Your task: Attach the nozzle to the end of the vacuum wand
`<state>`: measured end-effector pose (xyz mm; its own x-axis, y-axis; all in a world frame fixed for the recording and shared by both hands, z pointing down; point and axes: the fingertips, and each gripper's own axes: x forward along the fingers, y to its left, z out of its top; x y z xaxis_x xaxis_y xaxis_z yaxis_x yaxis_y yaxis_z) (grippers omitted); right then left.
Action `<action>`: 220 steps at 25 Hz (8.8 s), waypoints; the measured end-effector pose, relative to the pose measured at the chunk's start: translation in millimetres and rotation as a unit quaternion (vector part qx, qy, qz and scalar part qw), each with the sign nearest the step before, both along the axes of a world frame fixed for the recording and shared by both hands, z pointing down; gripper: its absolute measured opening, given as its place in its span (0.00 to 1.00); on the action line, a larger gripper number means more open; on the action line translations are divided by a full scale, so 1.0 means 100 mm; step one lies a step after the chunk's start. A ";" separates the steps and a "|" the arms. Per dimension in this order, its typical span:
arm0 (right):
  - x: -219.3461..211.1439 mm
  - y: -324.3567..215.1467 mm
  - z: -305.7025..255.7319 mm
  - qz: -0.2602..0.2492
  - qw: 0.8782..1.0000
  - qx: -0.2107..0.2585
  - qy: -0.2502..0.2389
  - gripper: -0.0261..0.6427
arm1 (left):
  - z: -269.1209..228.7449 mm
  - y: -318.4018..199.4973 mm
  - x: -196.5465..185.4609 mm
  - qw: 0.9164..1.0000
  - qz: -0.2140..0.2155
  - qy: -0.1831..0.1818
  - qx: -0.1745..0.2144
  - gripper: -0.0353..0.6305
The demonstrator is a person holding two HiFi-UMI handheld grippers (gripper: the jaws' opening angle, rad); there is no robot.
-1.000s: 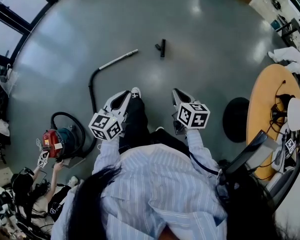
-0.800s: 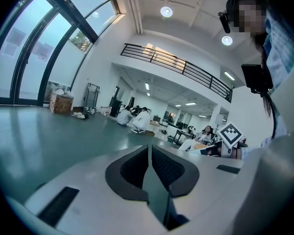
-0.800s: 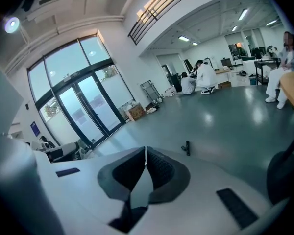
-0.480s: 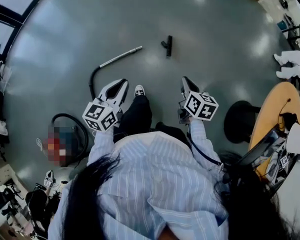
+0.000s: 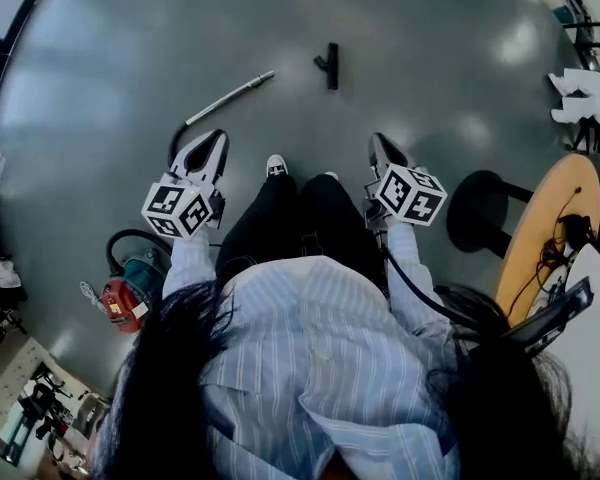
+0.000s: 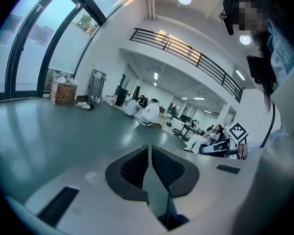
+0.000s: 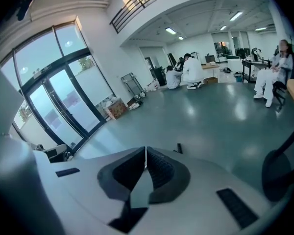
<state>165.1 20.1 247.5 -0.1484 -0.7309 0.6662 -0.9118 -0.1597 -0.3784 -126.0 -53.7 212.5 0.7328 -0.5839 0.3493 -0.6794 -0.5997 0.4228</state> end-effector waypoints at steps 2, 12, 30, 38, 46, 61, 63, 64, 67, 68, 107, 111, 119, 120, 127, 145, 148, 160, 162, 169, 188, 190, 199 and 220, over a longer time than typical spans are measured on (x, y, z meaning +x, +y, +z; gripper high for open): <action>0.08 -0.08 0.08 -0.004 1.000 -0.010 -0.002 0.06 | 0.08 -0.11 0.15 1.000 0.011 0.003 -0.010 0.09; 0.68 -1.10 1.20 -0.117 0.990 -0.074 0.013 0.07 | 0.98 -0.80 1.24 0.996 0.072 -0.046 -0.029 0.09; 1.05 -2.57 3.41 -0.165 0.964 -0.207 -0.029 0.30 | 3.48 -2.45 1.16 0.959 0.162 -0.195 -0.128 0.29; 0.99 -3.11 4.52 -0.134 0.960 -0.244 -0.010 0.42 | 4.73 -3.00 0.69 0.947 0.167 -0.222 -0.160 0.31; 1.07 -3.06 6.09 -0.164 0.943 -0.286 0.050 0.45 | 6.10 -2.68 0.48 0.948 0.128 -0.219 -0.190 0.34; 1.34 -3.27 7.96 -0.204 0.923 -0.268 0.185 0.48 | 8.18 -2.61 0.47 0.905 0.244 -0.334 -0.103 0.44; 1.37 -3.24 8.03 -0.228 0.916 -0.261 0.203 0.47 | 8.33 -2.58 0.46 0.893 0.257 -0.359 -0.087 0.44; 1.38 -3.23 8.07 -0.237 0.912 -0.258 0.211 0.47 | 8.38 -2.58 0.45 0.887 0.264 -0.370 -0.079 0.44; 1.45 -3.21 8.23 -0.257 0.902 -0.257 0.235 0.47 | 8.55 -2.56 0.45 0.870 0.289 -0.393 -0.067 0.44; 1.46 -3.21 8.28 -0.262 0.899 -0.257 0.239 0.47 | 8.61 -2.56 0.44 0.865 0.297 -0.399 -0.065 0.44; -0.33 -4.32 7.74 -0.622 0.645 -0.027 0.444 0.42 | 8.35 -2.68 0.80 0.863 0.303 -0.397 -0.073 0.31; -0.37 -4.29 7.87 -0.640 0.618 -0.044 0.455 0.42 | 8.44 -2.65 0.83 0.860 0.304 -0.401 -0.080 0.31; -0.50 -4.12 7.99 -0.638 0.662 -0.055 0.389 0.42 | 8.45 -2.60 0.82 0.858 0.308 -0.403 -0.086 0.31; -0.53 -4.11 7.97 -0.640 0.662 -0.053 0.387 0.42 | 8.43 -2.60 0.80 0.858 0.307 -0.404 -0.085 0.31; -0.68 -4.17 7.96 -0.626 0.664 -0.047 0.407 0.42 | 8.45 -2.66 0.72 0.859 0.291 -0.412 -0.088 0.31; -0.14 -3.95 7.56 -0.510 0.785 -0.070 0.343 0.43 | 8.11 -2.59 0.55 0.926 0.197 -0.305 -0.101 0.32; -0.10 -3.86 7.34 -0.436 0.860 -0.047 0.259 0.43 | 7.89 -2.55 0.52 0.944 0.153 -0.279 -0.092 0.32; -0.45 -3.95 6.79 -0.265 0.963 0.045 0.026 0.34 | 7.20 -2.87 0.49 0.990 -0.017 -0.091 -0.107 0.15; -0.41 -4.03 6.69 -0.231 0.971 0.047 0.024 0.15 | 7.09 -2.94 0.43 0.988 -0.023 -0.106 -0.108 0.09; -0.41 -3.88 6.45 -0.195 0.981 -0.005 0.020 0.07 | 6.71 -2.97 0.32 0.975 -0.008 -0.172 -0.138 0.06; -0.43 -2.58 3.34 -0.169 0.983 -0.071 0.011 0.07 | 3.48 -2.15 -0.01 0.974 -0.073 -0.158 -0.144 0.06; -0.46 -2.47 2.86 -0.166 0.984 -0.061 0.013 0.07 | 3.07 -1.96 -0.01 0.976 -0.075 -0.151 -0.140 0.06; -0.59 -1.53 1.03 -0.132 0.991 -0.007 0.004 0.07 | 1.25 -1.14 0.50 0.993 -0.081 -0.041 -0.076 0.06; -1.76 -0.24 0.08 -0.149 0.989 0.010 0.020 0.07 | -0.14 0.57 -0.39 0.995 -0.073 0.050 -0.044 0.06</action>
